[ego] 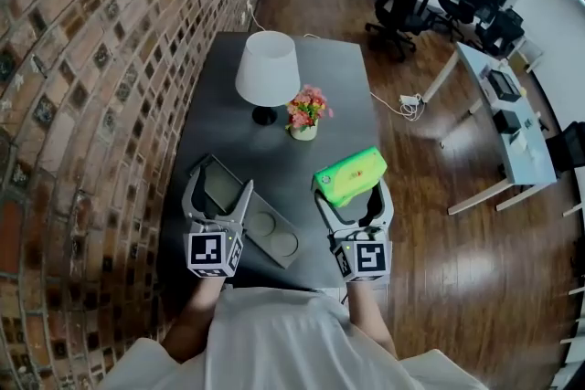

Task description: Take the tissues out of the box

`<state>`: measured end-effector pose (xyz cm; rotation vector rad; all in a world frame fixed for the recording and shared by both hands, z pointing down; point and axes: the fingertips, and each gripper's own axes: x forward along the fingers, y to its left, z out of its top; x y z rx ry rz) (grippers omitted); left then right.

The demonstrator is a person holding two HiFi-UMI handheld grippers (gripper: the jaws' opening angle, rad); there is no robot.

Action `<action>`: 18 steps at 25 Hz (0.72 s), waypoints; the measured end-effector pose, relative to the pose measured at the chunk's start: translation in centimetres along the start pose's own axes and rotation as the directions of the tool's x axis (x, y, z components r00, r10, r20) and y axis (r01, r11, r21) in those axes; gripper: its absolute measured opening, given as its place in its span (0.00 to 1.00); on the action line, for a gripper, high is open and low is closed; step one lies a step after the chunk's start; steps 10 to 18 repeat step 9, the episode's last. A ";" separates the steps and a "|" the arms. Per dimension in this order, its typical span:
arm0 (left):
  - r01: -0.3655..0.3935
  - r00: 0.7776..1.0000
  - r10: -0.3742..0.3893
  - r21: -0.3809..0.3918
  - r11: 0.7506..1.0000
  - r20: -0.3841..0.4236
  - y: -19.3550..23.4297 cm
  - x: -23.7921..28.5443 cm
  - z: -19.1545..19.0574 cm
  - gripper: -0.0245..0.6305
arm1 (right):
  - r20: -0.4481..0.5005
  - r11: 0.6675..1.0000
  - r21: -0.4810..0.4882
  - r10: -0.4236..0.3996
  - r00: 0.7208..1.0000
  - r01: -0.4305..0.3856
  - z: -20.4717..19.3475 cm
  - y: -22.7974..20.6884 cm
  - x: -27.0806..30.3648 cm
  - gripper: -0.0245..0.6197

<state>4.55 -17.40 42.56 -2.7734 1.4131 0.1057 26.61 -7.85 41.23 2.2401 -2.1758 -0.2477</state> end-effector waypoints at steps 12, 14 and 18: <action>-0.009 1.000 0.009 0.009 1.000 -0.018 0.3 -1.0 -0.6 0.63 | -0.022 0.998 -0.052 0.032 0.999 -0.033 -0.6 0.9 1.0 0.88; -0.009 1.000 0.009 0.009 1.000 -0.018 0.3 -1.0 -0.6 0.63 | -0.022 0.998 -0.052 0.032 0.999 -0.033 -0.6 0.9 1.0 0.88; -0.009 1.000 0.009 0.009 1.000 -0.018 0.3 -1.0 -0.6 0.63 | -0.022 0.998 -0.052 0.032 0.999 -0.033 -0.6 0.9 1.0 0.88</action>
